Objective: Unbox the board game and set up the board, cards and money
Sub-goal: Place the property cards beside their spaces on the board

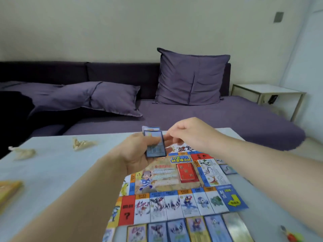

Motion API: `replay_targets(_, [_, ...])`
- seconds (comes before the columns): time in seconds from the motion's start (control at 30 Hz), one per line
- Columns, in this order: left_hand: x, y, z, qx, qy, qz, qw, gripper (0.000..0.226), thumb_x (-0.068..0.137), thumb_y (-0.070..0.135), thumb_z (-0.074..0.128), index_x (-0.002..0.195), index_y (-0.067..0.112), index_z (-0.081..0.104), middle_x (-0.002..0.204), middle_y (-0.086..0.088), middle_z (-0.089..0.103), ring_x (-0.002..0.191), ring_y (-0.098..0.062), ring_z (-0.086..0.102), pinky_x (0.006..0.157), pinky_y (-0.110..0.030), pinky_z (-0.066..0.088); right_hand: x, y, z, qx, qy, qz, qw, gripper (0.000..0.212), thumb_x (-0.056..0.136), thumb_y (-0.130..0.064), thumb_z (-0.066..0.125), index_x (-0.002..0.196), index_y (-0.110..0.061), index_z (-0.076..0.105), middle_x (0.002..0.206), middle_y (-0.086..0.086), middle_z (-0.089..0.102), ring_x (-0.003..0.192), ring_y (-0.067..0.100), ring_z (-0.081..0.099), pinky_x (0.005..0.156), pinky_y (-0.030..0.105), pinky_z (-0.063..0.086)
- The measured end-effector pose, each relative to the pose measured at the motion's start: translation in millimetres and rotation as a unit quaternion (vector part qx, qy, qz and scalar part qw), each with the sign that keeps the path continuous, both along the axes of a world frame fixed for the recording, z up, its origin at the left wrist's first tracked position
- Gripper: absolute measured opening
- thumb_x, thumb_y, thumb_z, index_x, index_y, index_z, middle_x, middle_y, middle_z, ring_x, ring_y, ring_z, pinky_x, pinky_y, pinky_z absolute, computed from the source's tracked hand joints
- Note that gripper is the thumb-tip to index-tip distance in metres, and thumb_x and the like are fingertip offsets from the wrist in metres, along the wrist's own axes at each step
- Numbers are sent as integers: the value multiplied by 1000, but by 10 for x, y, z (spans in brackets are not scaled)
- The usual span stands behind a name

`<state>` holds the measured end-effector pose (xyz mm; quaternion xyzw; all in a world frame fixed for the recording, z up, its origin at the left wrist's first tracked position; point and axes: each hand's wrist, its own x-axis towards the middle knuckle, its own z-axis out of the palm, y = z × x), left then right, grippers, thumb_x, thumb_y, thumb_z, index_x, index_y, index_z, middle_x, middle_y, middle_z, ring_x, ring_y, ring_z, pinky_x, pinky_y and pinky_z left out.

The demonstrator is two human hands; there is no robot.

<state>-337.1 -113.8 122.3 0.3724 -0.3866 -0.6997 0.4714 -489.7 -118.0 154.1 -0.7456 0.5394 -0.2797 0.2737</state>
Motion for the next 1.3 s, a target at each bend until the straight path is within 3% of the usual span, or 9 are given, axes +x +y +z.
replay_targets(0.23, [14,898,-90,-39,-106,-21,993,18,90,4,55,104,-1,65,94,-12,73,85,-19,71,65,-27,57,60,760,-188,112,-203,-42,972,22,88,-35,62,94,-14,69,64,-6,63,58,7,62,77,30,49])
replay_targets(0.33, [28,1162,-174,-53,-131,-1,990,15,86,7,63,100,3,66,94,-12,73,87,-24,71,74,-31,57,82,994,-366,149,-288,-28,946,25,92,-36,57,83,-18,72,53,-6,55,55,12,55,78,41,43])
replay_targets(0.43, [48,1326,-264,-52,-163,31,985,26,77,18,74,98,5,68,97,-15,72,92,-31,69,88,-45,53,82,1204,-483,157,-338,-11,928,37,94,-37,52,67,-28,75,54,-8,54,55,9,49,71,33,38])
replay_targets(0.57, [11,1510,-430,-48,-229,63,970,71,52,48,85,95,-3,62,93,-16,71,85,-31,68,87,-59,50,84,1428,-736,161,-343,0,925,22,74,-39,69,56,-26,68,59,-4,52,58,10,47,62,26,36])
replay_targets(0.73, [-77,1596,-691,-27,-295,82,951,42,75,29,79,98,-3,64,91,-19,71,86,-37,67,78,-49,53,15,1445,-1009,163,-291,-22,943,19,80,-19,71,61,-16,70,65,-3,67,64,6,56,69,24,38])
replay_targets(0.9, [-66,1541,-828,16,-267,66,961,25,80,19,74,100,6,65,87,-11,72,72,-18,66,54,-22,50,-15,1405,-1120,174,-262,-52,948,16,83,-20,70,68,-15,71,72,2,68,73,12,57,73,28,41])
replay_targets(1.03, [-52,1492,-855,55,-216,67,973,22,82,16,72,100,6,65,86,-10,73,75,-19,69,52,-21,50,-93,1338,-1174,185,-253,-68,947,20,84,-23,69,65,-16,71,70,-1,67,74,15,56,75,32,42])
replay_targets(1.17, [-115,1472,-814,74,-172,64,980,12,82,13,70,90,5,64,75,-6,72,61,-11,69,54,-23,54,-191,1292,-1201,196,-274,-67,939,20,88,-22,64,71,-15,73,79,6,69,77,16,58,75,30,43])
replay_targets(1.3, [-236,1392,-833,73,-180,71,978,20,78,13,74,91,3,62,87,-13,72,81,-24,69,71,-33,56,-324,1273,-1203,215,-303,-66,926,29,90,-19,61,62,-15,69,72,2,67,69,12,59,65,20,43])
